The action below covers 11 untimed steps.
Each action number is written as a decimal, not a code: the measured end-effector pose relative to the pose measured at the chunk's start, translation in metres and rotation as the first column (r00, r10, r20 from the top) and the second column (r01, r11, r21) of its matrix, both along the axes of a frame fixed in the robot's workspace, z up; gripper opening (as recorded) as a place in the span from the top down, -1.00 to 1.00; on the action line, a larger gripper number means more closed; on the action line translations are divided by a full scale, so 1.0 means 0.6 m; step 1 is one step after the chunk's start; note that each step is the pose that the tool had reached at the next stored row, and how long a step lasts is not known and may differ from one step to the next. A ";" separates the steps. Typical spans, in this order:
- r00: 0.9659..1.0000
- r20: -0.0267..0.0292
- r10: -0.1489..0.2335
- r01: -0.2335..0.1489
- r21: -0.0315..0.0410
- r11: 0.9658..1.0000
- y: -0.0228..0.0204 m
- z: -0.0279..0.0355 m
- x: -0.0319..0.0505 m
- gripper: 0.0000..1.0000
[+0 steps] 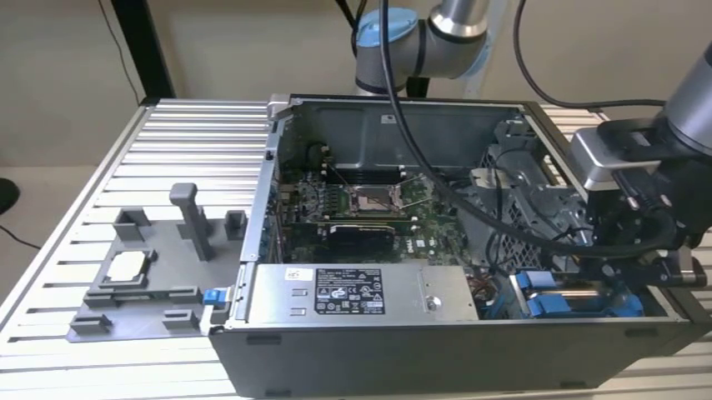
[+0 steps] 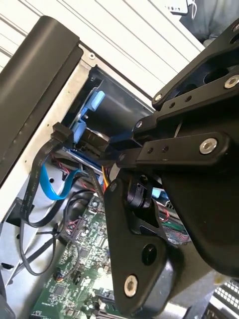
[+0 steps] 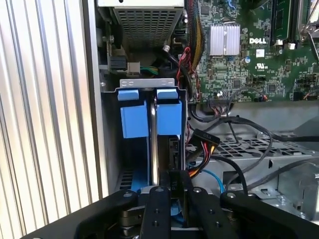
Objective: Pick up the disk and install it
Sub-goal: 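Insert the first disk wire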
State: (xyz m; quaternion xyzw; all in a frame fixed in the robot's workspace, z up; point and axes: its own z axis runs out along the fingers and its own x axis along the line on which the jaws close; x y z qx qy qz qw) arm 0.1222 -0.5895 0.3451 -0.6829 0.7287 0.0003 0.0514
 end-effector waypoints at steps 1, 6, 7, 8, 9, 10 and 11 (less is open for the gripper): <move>1.000 -0.001 0.002 -0.002 0.000 1.000 0.0003 0.000 0.001 1.00; 1.000 -0.007 0.011 -0.011 0.000 1.000 0.0020 -0.001 0.007 1.00; 1.000 -0.007 0.011 -0.011 0.000 1.000 0.0020 -0.001 0.007 1.00; 1.000 -0.007 0.011 -0.011 0.000 1.000 0.0020 -0.001 0.007 1.00; 1.000 -0.007 0.011 -0.011 0.000 1.000 0.0021 -0.001 0.007 1.00; 1.000 -0.007 0.011 -0.011 0.000 1.000 0.0022 -0.001 0.007 1.00; 1.000 -0.007 0.011 -0.011 0.000 1.000 0.0022 -0.001 0.007 1.00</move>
